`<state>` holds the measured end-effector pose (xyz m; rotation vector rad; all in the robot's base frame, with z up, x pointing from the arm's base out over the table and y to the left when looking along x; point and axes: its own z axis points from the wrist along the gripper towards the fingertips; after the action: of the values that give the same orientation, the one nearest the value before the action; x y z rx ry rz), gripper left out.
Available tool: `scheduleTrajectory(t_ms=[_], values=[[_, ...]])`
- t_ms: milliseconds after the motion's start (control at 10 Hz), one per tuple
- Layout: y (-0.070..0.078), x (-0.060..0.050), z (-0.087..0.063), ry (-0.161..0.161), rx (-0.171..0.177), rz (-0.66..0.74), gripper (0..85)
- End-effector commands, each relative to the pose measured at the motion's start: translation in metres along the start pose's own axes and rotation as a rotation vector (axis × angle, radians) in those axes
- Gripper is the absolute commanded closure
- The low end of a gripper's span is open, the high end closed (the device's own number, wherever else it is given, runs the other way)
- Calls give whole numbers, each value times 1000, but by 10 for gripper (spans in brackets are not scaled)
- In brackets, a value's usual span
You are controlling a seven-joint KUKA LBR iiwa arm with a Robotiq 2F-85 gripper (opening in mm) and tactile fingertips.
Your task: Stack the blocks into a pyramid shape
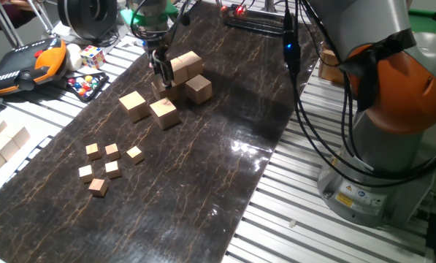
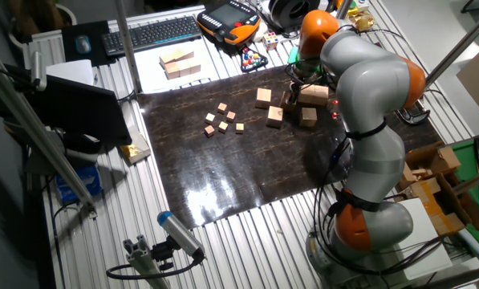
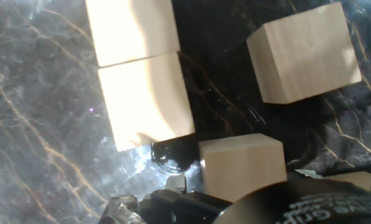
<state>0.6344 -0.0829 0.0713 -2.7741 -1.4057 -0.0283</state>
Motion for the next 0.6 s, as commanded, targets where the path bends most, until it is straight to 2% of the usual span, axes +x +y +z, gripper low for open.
scheduleTrajectory(t_ms=[0, 500], values=[[-1, 0, 2, 4, 1, 2, 0], [-7, 1, 19, 21, -9, -14, 0]])
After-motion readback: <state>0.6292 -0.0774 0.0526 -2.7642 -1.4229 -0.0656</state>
